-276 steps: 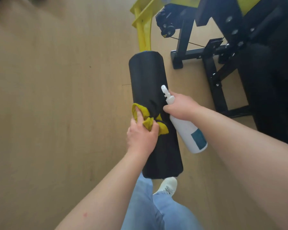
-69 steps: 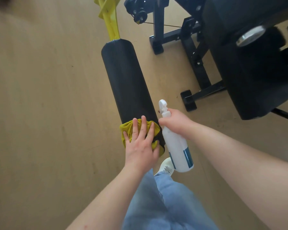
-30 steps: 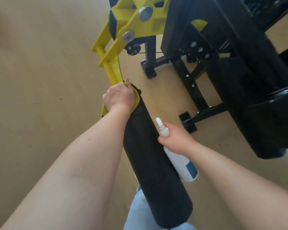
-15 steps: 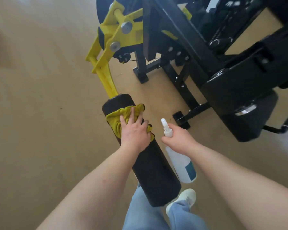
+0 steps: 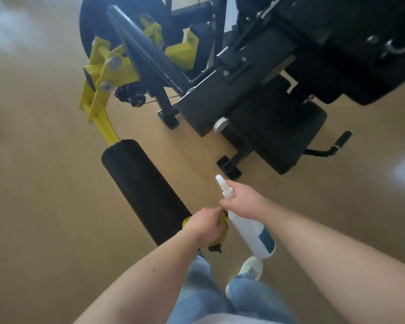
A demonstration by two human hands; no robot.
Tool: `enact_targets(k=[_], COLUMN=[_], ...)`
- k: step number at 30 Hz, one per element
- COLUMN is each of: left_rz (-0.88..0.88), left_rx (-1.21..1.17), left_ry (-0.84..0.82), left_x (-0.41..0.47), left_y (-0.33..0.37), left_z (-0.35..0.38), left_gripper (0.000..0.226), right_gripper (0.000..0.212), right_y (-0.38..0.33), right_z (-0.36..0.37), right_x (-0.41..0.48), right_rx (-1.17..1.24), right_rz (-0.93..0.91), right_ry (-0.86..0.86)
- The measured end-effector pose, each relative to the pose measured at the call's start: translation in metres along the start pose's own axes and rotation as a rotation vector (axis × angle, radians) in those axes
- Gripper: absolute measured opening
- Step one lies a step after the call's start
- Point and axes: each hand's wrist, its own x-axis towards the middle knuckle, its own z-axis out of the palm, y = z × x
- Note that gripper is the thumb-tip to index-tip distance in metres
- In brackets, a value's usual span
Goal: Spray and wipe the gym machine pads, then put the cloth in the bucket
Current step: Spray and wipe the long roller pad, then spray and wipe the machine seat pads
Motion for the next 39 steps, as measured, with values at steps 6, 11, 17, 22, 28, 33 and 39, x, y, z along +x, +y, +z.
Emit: enact_targets(k=[6, 11, 17, 22, 28, 33, 39], left_rz=[-0.114, -0.137, -0.049, 0.008, -0.031, -0.027, 0.102], left_rx=[-0.436, -0.547, -0.616, -0.485, -0.545, -0.559, -0.412], left_ry=[0.178, 0.219, 0.253, 0.211, 0.148, 0.099, 0.026], left_x=[0.011, 0.024, 0.049, 0.081, 0.147, 0.219, 0.290], left_y=[0.092, 0.184, 0.282, 0.342, 0.391, 0.437, 0.483], left_z=[0.008, 0.022, 0.036, 0.023, 0.010, -0.012, -0.050], left_gripper=[0.024, 0.035, 0.032, 0.029, 0.029, 0.020, 0.027], right_gripper=[0.053, 0.056, 0.042, 0.030, 0.023, 0.029, 0.038], right_y=[0.080, 0.143, 0.209, 0.246, 0.276, 0.293, 0.302], right_z=[-0.057, -0.106, -0.159, -0.210, -0.285, -0.377, -0.487], right_x=[-0.063, -0.116, -0.151, -0.150, -0.119, -0.076, -0.035], right_rx=[0.036, 0.084, 0.189, 0.260, 0.332, 0.377, 0.279], right_rz=[-0.012, -0.003, -0.058, -0.030, 0.002, 0.023, 0.087], right_ry=[0.103, 0.197, 0.246, 0.300, 0.343, 0.327, 0.374])
